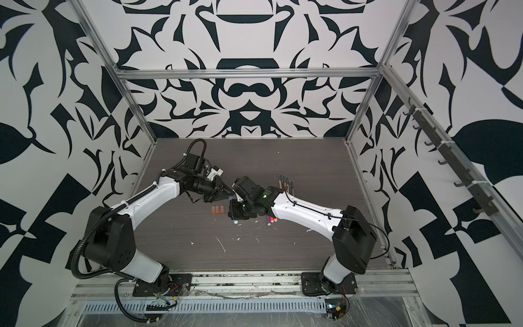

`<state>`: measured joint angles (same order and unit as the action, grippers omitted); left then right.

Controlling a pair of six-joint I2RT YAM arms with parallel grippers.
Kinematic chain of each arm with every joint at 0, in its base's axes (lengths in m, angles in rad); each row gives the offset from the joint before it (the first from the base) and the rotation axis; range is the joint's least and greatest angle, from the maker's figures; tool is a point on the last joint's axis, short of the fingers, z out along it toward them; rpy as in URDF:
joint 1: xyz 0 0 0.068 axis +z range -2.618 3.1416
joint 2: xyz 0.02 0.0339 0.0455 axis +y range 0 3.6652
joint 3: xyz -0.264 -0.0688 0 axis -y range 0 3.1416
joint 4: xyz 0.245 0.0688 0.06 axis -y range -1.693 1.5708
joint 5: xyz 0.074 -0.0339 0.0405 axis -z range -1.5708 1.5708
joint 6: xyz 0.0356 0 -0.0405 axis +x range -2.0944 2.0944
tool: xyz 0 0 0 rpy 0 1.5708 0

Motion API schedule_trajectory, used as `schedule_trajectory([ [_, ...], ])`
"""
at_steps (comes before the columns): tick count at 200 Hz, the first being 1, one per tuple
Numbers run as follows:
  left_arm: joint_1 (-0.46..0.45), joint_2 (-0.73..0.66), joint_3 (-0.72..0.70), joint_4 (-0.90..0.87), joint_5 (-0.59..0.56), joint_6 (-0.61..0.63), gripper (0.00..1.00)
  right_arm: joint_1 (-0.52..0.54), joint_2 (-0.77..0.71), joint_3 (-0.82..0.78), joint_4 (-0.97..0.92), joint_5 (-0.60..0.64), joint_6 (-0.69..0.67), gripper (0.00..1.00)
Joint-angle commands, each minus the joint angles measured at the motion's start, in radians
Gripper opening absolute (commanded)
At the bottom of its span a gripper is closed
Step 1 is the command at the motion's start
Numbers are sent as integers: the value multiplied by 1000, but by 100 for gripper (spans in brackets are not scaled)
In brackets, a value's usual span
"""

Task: Remove pen caps from pens
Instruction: Open the pen cap on the pen, then place the pen cap at the center of the table.

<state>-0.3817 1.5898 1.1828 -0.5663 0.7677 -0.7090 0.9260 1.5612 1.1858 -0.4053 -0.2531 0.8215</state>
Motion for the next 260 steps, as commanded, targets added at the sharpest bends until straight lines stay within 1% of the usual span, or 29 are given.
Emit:
schedule_trajectory([
  [1, 92, 92, 165, -40, -36, 71, 0, 21, -84, -55, -36, 37, 53, 0],
  [22, 184, 197, 328, -86, -76, 102, 0, 71, -147, -119, -64, 91, 98, 0],
  [41, 236, 280, 452, -99, -87, 96, 0, 107, -177, -182, -72, 117, 154, 0],
  [64, 251, 371, 597, -145, -97, 100, 0, 127, -204, -240, -35, 146, 208, 0],
  [80, 251, 395, 642, -161, -107, 100, 0, 126, -210, -240, -33, 155, 210, 0],
  [90, 251, 389, 643, -173, -125, 112, 0, 127, -213, -230, -41, 158, 200, 0],
  [101, 250, 365, 620, -204, -157, 145, 0, 125, -219, -216, -66, 171, 183, 0],
  [113, 250, 325, 572, -269, -204, 210, 0, 117, -224, -207, -87, 185, 168, 0],
  [124, 251, 276, 492, -305, -234, 262, 0, 113, -229, -209, -94, 187, 159, 0],
  [144, 251, 165, 300, -309, -287, 321, 0, 108, -230, -210, -93, 184, 147, 0],
  [167, 251, 64, 103, -294, -331, 348, 0, 103, -221, -211, -91, 184, 142, 0],
  [190, 251, 32, -44, -260, -331, 346, 0, 100, -210, -210, -84, 175, 139, 0],
  [210, 250, 30, -115, -253, -330, 342, 0, 99, -195, -199, -87, 160, 130, 0],
  [222, 251, 23, -148, -214, -333, 341, 0, 98, -185, -189, -86, 152, 127, 0],
  [260, 250, 45, -169, -193, -342, 356, 0, 97, -164, -160, -99, 134, 117, 0],
])
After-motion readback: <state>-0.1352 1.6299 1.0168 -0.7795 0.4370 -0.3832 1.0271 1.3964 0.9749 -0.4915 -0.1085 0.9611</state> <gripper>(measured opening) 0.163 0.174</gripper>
